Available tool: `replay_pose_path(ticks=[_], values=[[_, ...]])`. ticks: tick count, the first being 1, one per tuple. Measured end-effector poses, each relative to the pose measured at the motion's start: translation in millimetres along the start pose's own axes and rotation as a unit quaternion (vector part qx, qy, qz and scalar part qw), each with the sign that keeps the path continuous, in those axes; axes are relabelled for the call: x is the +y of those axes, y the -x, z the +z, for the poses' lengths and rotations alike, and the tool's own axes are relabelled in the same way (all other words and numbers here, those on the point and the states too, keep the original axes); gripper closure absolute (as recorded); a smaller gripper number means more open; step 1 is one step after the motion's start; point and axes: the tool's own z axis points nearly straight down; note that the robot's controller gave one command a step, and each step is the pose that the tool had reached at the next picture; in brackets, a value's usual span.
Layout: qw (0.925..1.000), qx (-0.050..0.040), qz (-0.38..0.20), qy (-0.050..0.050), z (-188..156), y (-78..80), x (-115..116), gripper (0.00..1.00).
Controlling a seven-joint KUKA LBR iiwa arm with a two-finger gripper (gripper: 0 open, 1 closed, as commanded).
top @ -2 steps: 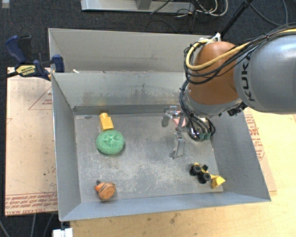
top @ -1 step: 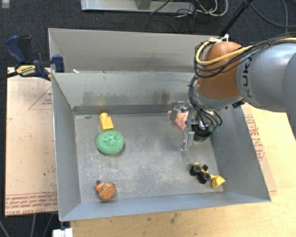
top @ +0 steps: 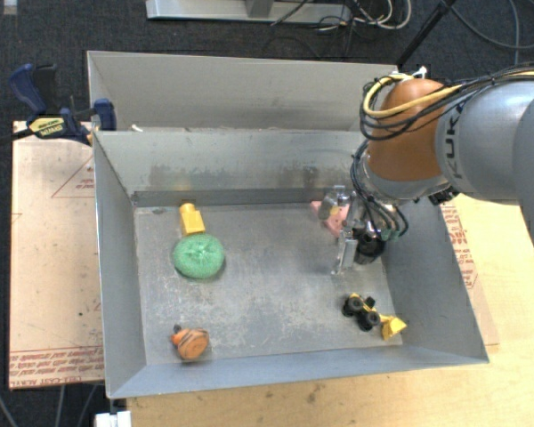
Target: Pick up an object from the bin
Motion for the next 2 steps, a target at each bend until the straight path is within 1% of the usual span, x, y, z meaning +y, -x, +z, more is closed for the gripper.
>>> replay_pose_path(ticks=[1, 2], values=[[0.9956, -0.0026, -0.094, -0.001, -11, 10.0, -42, 0.00], [0.9883, -0.0017, -0.152, 0.000, 8, 30.1, -66, 0.00]])
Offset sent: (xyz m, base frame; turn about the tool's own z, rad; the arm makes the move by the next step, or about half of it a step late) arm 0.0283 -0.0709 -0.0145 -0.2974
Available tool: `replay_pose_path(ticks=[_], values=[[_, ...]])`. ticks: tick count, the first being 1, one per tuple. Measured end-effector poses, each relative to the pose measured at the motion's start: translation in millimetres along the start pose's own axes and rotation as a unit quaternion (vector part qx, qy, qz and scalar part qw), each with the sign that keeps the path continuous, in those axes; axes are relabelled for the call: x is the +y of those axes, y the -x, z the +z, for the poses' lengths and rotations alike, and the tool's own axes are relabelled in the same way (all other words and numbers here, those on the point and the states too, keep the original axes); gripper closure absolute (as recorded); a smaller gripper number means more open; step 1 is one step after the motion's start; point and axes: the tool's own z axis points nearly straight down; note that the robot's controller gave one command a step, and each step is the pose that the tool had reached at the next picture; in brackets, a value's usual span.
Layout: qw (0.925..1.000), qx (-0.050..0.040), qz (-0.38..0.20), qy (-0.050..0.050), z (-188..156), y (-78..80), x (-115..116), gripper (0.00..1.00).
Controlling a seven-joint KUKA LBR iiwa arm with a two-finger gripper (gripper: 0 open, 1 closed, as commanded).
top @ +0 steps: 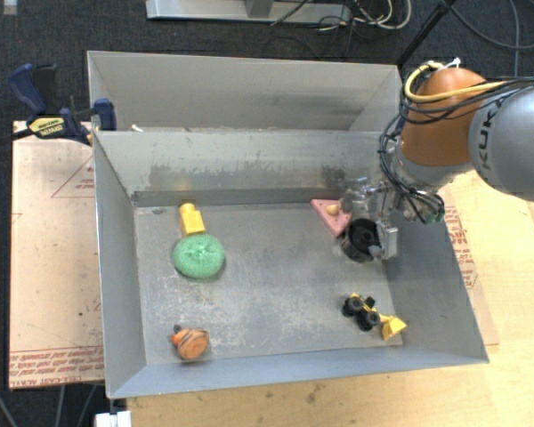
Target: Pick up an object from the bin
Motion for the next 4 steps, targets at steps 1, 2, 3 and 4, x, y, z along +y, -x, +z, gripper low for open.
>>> replay_pose_path(ticks=[1, 2, 3, 4], values=[[0.9978, -0.0051, 0.066, -0.002, -1, 2.8, -11, 1.00], [0.9978, -0.0054, 0.066, -0.002, -2, 2.9, -11, 1.00], [0.9978, -0.0030, 0.067, -0.001, -9, 5.0, -12, 1.00], [0.9977, -0.0020, 0.067, -0.001, -47, 4.6, -11, 1.00]])
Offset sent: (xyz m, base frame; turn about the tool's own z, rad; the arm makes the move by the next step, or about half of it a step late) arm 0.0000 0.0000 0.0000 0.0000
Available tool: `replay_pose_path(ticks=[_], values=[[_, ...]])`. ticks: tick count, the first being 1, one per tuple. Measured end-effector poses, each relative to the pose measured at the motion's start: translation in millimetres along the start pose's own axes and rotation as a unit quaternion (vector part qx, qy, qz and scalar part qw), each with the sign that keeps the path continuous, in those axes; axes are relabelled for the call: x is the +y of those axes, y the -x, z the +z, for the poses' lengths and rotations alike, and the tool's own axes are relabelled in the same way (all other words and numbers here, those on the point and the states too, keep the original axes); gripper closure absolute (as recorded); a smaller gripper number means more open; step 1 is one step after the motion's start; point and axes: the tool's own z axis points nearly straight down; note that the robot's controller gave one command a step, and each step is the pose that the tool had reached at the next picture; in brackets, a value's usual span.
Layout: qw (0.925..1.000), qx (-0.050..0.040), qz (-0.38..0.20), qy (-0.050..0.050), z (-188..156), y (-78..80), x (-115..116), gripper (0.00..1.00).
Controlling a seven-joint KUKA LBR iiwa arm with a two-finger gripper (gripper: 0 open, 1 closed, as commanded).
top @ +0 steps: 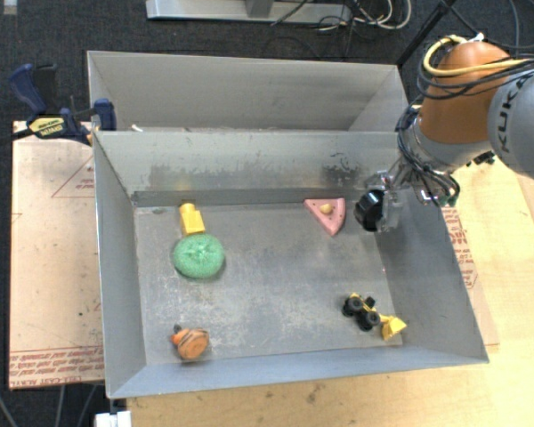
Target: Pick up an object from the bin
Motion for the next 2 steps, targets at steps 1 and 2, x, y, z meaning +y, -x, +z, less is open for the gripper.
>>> replay_pose_path(ticks=[1, 2], values=[[1.0000, 0.0011, 0.001, 0.001, 36, 1.5, 0, 1.00], [1.0000, -0.0026, 0.000, -0.001, -55, 3.4, 0, 1.00]])
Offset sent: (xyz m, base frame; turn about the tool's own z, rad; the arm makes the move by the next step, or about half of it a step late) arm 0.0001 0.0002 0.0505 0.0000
